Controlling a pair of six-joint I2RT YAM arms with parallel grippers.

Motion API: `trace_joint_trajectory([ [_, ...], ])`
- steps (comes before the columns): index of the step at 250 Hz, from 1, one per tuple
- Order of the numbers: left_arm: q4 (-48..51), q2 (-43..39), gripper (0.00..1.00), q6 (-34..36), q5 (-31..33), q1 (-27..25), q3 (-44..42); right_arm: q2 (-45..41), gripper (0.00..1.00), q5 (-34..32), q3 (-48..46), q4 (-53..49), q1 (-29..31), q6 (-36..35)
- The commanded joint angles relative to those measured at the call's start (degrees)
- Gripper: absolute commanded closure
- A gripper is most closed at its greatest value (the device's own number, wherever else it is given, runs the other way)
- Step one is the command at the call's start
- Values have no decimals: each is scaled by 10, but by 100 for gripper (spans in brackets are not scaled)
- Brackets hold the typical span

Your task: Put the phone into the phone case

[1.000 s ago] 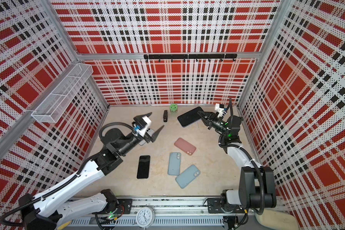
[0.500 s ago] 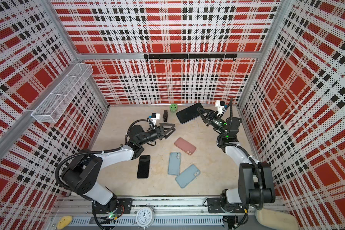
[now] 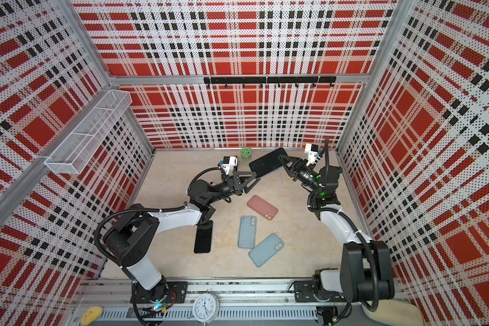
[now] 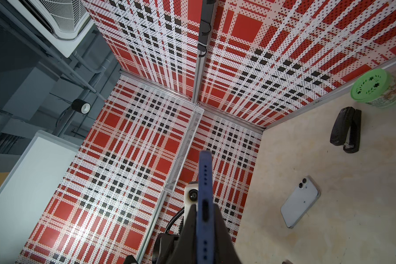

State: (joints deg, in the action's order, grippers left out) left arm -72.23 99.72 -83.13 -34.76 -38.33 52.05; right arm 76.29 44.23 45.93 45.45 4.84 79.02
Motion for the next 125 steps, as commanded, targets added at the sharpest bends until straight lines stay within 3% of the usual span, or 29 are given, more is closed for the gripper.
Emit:
trace_joint_trajectory([
  [1,-10,10,38,-2,24,-6,17,-12,100,-10,-4,44,8,7],
  [23,-5,13,45,5,37,-8,20,-12,100,-10,-8,48,12,10],
  [96,-6,16,88,9,47,-12,26,-1,100,-15,-28,77,21,17],
  [125,-5,17,97,9,47,-10,24,0,100,-13,-32,83,23,16],
])
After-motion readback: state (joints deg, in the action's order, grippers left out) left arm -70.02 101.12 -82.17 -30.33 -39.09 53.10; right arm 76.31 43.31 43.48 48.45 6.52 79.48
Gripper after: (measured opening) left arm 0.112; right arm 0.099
